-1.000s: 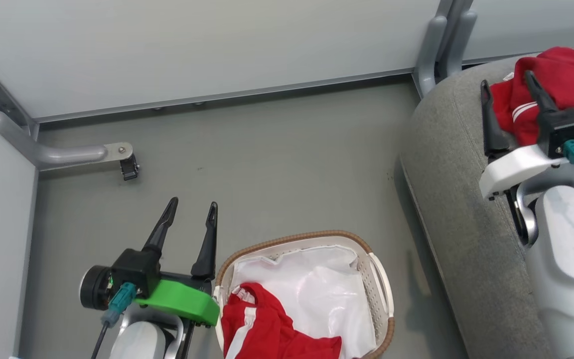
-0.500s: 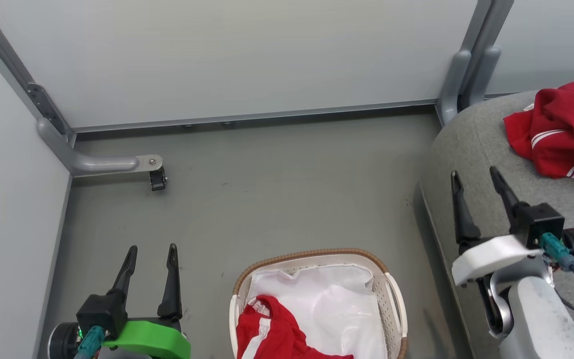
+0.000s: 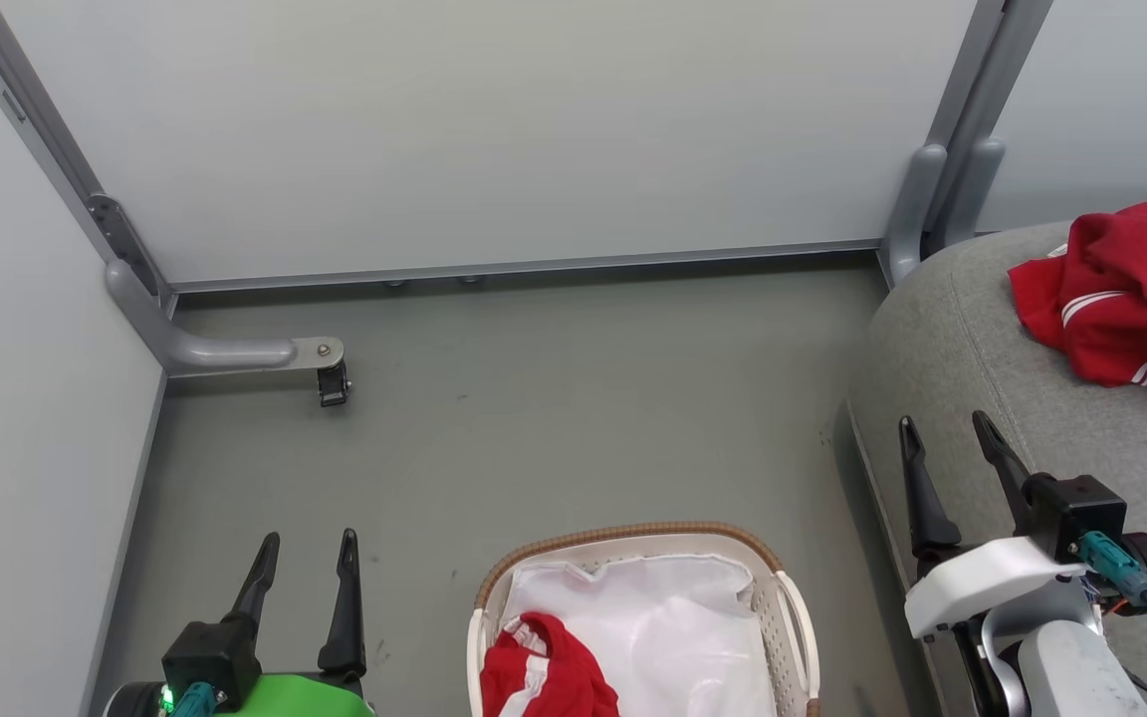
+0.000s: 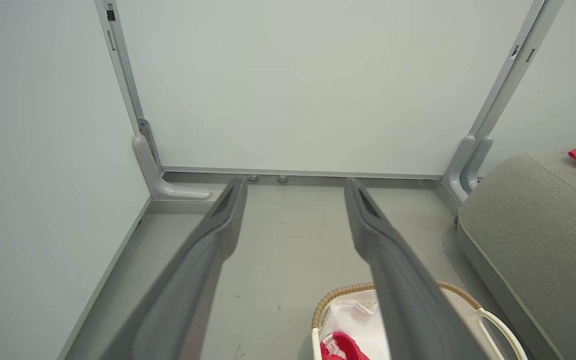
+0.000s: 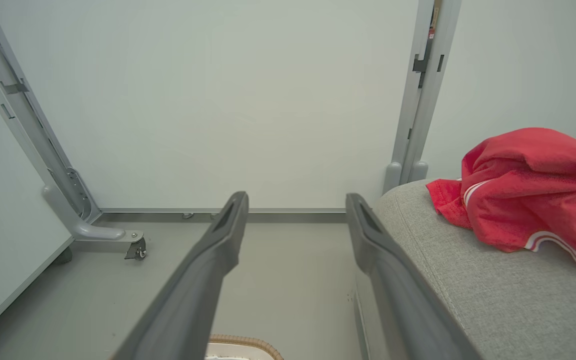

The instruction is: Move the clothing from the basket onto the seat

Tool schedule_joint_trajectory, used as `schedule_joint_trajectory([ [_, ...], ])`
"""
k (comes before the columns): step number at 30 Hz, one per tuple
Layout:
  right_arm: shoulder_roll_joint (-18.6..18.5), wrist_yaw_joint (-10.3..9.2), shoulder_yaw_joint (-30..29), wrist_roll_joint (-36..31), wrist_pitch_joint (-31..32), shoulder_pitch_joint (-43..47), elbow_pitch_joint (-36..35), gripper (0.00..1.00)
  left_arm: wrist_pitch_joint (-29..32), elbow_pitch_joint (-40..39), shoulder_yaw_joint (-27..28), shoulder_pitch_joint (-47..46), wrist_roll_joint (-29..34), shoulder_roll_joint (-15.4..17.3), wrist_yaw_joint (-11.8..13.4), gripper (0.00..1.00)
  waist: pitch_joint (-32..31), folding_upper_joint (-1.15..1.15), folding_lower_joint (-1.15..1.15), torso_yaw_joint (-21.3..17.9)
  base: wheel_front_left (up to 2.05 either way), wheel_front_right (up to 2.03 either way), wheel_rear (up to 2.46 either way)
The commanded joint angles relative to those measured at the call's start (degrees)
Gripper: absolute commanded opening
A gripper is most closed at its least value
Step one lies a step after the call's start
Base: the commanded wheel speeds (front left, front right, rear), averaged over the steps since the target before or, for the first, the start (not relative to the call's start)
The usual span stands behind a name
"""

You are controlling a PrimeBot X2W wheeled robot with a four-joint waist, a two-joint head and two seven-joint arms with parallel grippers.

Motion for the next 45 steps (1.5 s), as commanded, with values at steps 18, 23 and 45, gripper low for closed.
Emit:
schedule_joint_trajectory([
  [18,-0.2,-0.08,1.3,0.9,-0.3,1.3,0.2,1.00,0.0,-0.1,-0.7,-0.2,-0.9,0.0,0.1,1.00,-0.4,0.55,0.00,-0.3,0.00,0.00,0.00],
  [23,-0.2,-0.08,1.3,1.0,-0.3,1.2,0.2,1.00,0.0,-0.2,-0.6,-0.3,-0.9,0.0,0.2,1.00,-0.2,0.55,0.00,-0.5,0.00,0.00,0.00],
  [45,-0.2,-0.08,-1.0,-2.0,-0.3,-6.1,-3.5,1.00,0.0,18.7,-20.4,-19.3,5.5,0.4,-0.9,1.00,13.9,0.55,0.00,-2.2,0.00,0.00,0.00],
])
